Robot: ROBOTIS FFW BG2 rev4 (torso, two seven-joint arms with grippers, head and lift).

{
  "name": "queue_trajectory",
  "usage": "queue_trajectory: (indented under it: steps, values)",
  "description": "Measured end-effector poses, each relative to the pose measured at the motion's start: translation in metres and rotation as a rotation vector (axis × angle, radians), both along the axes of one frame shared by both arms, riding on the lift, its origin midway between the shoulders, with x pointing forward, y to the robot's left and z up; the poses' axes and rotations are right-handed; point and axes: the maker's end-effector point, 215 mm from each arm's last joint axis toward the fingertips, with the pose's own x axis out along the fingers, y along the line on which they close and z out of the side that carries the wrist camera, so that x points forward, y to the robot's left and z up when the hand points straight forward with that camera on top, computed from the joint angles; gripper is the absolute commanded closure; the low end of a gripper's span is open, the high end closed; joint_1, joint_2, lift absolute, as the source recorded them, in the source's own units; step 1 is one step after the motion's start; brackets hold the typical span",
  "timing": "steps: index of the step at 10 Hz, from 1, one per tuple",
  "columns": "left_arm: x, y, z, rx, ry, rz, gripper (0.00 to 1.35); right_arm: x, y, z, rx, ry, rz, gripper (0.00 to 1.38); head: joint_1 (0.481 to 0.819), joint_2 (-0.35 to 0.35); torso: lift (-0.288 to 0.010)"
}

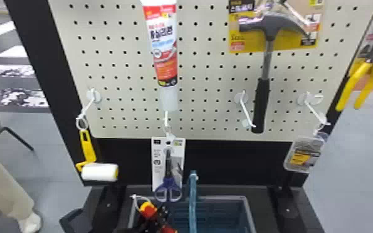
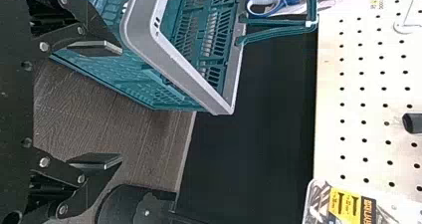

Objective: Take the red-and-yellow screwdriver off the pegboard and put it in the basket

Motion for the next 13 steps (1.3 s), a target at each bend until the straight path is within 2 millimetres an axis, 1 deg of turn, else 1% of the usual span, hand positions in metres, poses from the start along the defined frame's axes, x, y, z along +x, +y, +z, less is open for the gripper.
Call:
queue_trajectory:
  steps: [3, 4, 5, 6, 7, 8, 9, 13]
  values:
    - [-0.0005, -0.0023, -0.0048, 0.013, -0.010, 0.007, 1.21, 0.0000, -0.0001, 0.0000, 0.003, 0.000, -0.001, 0.50, 0.549, 0.000, -0.100]
    - [-0.0005, -0.0010, -0.0060, 0.018, -0.013, 0.012, 1.07, 0.0000, -0.0001, 0.0000, 0.003, 0.000, -0.001, 0.50, 0.549, 0.000, -0.100]
    - [-0.0002, 0.0001, -0.0063, 0.025, -0.017, 0.015, 0.84, 0.0000, -0.0001, 0.0000, 0.003, 0.000, -0.001, 0.50, 0.549, 0.000, -0.100]
    - [-0.0001, 0.0007, -0.0062, 0.033, -0.023, 0.014, 0.67, 0.0000, -0.0001, 0.0000, 0.003, 0.000, -0.001, 0.50, 0.549, 0.000, -0.100]
    - [-0.0002, 0.0012, -0.0066, 0.038, -0.024, 0.012, 0.42, 0.0000, -0.0001, 0.0000, 0.003, 0.000, -0.001, 0.50, 0.549, 0.000, -0.100]
    - [-0.0001, 0.0007, -0.0061, 0.040, -0.027, 0.004, 0.24, 0.0000, -0.0002, 0.0000, 0.003, 0.000, -0.001, 0.50, 0.549, 0.000, -0.100]
    - [0.0006, 0.0011, -0.0056, 0.044, -0.030, 0.001, 0.17, 0.0000, -0.0001, 0.0000, 0.003, 0.000, -0.001, 0.50, 0.549, 0.000, -0.100]
    - [0.0008, 0.0026, -0.0053, 0.051, -0.030, 0.002, 0.19, 0.0000, -0.0002, 0.0000, 0.003, 0.000, -0.001, 0.50, 0.549, 0.000, -0.100]
